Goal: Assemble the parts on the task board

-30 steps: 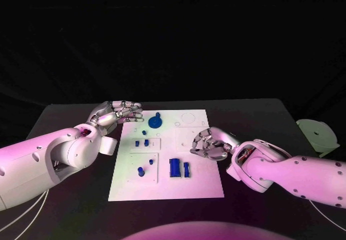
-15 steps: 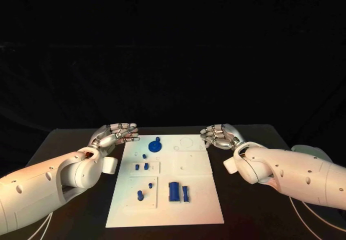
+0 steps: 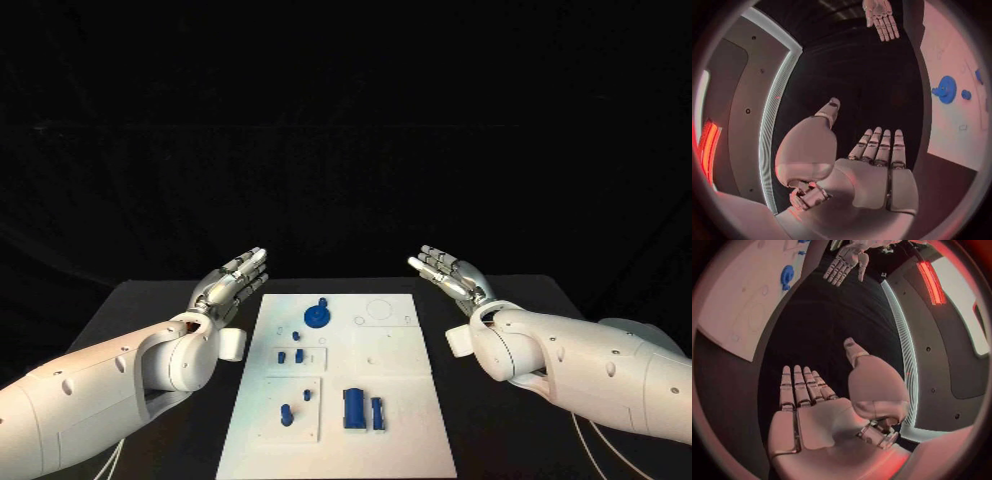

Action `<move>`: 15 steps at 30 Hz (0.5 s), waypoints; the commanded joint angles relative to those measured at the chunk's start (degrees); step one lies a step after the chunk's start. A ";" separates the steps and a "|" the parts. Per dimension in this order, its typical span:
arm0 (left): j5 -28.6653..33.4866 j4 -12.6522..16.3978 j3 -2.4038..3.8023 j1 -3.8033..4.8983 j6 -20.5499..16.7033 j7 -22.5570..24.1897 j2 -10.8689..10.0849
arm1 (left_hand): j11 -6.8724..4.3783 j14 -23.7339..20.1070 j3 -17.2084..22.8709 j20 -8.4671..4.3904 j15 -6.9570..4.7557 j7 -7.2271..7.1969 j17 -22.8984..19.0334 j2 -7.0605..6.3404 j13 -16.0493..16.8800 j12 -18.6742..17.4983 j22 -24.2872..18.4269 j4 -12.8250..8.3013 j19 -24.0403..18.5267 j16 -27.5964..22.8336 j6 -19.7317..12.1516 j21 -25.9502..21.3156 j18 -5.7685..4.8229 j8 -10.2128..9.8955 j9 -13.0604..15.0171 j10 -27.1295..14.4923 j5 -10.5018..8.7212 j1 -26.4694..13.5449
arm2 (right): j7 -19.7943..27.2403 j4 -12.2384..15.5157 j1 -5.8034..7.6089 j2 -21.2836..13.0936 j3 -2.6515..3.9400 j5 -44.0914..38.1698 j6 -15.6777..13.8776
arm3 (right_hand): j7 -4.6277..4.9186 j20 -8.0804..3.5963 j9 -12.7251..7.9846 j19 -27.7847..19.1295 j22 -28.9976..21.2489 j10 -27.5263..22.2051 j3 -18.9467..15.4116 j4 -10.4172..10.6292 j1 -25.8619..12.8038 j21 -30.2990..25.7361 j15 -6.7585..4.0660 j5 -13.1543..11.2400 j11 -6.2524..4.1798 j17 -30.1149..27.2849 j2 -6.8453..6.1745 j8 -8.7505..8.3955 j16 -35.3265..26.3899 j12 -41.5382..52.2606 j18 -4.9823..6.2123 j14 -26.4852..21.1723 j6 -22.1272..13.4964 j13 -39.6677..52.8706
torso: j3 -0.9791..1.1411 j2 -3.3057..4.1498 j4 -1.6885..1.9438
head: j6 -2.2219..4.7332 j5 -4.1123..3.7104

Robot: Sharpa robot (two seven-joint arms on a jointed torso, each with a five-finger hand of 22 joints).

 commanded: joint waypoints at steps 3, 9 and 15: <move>-0.80 3.19 -0.26 0.55 -7.17 0.67 0.38 | -3.69 -14.78 -9.33 -5.19 -3.20 -3.37 -3.56 3.34 -1.14 -1.24 -1.15 -1.06 -15.04 -4.37 -15.20 -1.98 -3.37 -3.84 -3.06 -20.15 -3.45 -56.44 | 1.64 5.78 -0.48 -0.96 1.64 3.69 -6.48 | -4.16 -4.37 -7.66 -15.19 -13.84 -17.25 -10.44 -1.43 -49.10 -1.20 -2.55 -1.96 -3.27 -6.07 2.58 -3.79 -5.63 -2.53 -3.17 -16.57 -14.08 -4.92 | 0.73 -1.14 0.90 | 1.22 1.40; -1.65 8.93 -1.00 1.34 -18.04 1.47 0.86 | -3.69 -14.78 -9.33 -5.19 -3.20 -3.37 -3.56 3.34 -1.14 -1.24 -1.15 -1.06 -15.04 -4.37 -15.20 -1.98 -3.37 -3.84 -3.06 -20.15 -3.45 -56.44 | 3.50 14.50 -1.29 -2.73 4.33 8.66 -14.38 | -4.16 -4.37 -7.66 -15.19 -13.84 -17.25 -10.44 -1.43 -49.10 -1.20 -2.55 -1.96 -3.27 -6.07 2.58 -3.79 -5.63 -2.53 -3.17 -16.57 -14.08 -4.92 | 0.73 -1.15 0.91 | 1.23 1.41; -2.26 13.01 -1.52 1.90 -25.75 2.03 1.20 | -3.69 -14.78 -9.33 -5.19 -3.20 -3.37 -3.56 3.34 -1.14 -1.24 -1.15 -1.06 -15.04 -4.37 -15.20 -1.98 -3.37 -3.84 -3.06 -20.15 -3.45 -56.44 | 4.35 18.48 -1.65 -3.54 5.56 10.92 -17.98 | -4.16 -4.37 -7.66 -15.19 -13.84 -17.25 -10.44 -1.43 -49.10 -1.20 -2.55 -1.96 -3.27 -6.07 2.58 -3.79 -5.63 -2.53 -3.17 -16.57 -14.08 -4.92 | 0.73 -1.15 0.91 | 1.23 1.41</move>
